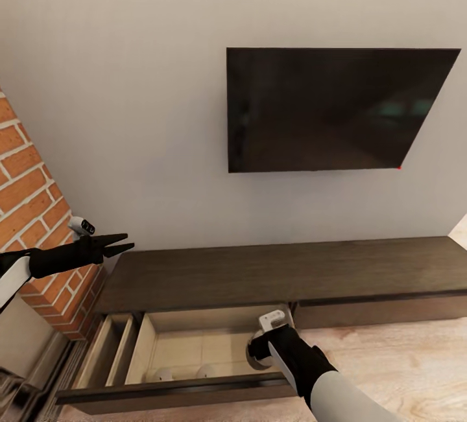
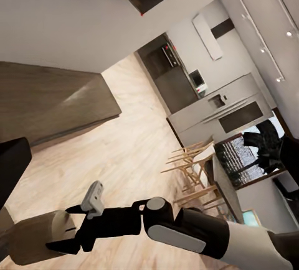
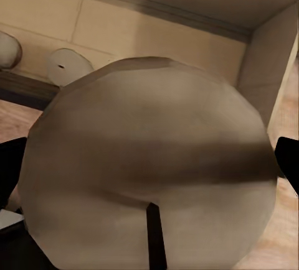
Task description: Place each of the two pumpkins and all three candles from the living room inside a cabinet in the living room (use any cabinet), then make sure every cabinet is closed, and position the cauldron so it is next to a table in the living room.
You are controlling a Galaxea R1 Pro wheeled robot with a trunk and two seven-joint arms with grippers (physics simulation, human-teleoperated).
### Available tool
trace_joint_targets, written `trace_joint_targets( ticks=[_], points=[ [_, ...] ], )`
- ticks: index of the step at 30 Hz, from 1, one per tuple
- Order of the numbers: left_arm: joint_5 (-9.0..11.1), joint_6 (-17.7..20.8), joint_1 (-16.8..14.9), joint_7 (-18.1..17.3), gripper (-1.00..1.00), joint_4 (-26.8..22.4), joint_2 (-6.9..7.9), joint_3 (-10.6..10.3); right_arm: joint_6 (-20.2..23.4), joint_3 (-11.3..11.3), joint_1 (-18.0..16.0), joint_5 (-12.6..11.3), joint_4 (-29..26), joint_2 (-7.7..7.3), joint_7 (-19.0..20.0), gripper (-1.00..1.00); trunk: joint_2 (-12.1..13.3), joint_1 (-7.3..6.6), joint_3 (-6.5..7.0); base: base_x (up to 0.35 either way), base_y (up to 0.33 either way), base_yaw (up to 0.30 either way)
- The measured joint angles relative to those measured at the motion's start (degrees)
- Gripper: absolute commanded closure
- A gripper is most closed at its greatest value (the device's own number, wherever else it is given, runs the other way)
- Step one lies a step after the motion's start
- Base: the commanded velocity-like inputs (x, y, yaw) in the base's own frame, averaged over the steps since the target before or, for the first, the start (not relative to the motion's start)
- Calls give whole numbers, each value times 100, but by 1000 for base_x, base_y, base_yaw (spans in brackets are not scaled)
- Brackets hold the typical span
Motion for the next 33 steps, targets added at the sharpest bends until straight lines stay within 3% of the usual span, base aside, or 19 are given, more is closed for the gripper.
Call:
trace_joint_targets(
  ticks=[7, 22, 33],
  points=[
    [-1, 0, 0, 0, -100, -2, -43, 3, -332, 21, -3, 35, 54, 26, -5, 100, 0, 0, -64, 72, -49, 2],
    [1, 3, 0, -4, -100, 6, -110, 3, -289, 53, -4, 32, 61, 39, -10, 100, 0, 0, -91, 315, -51, 3],
    [9, 0, 0, -9, -100, 24, -105, 33, -296, 172, 4, 5, 187, 66, -16, 100, 0, 0, -125, 44, 0, 92]
  ],
)
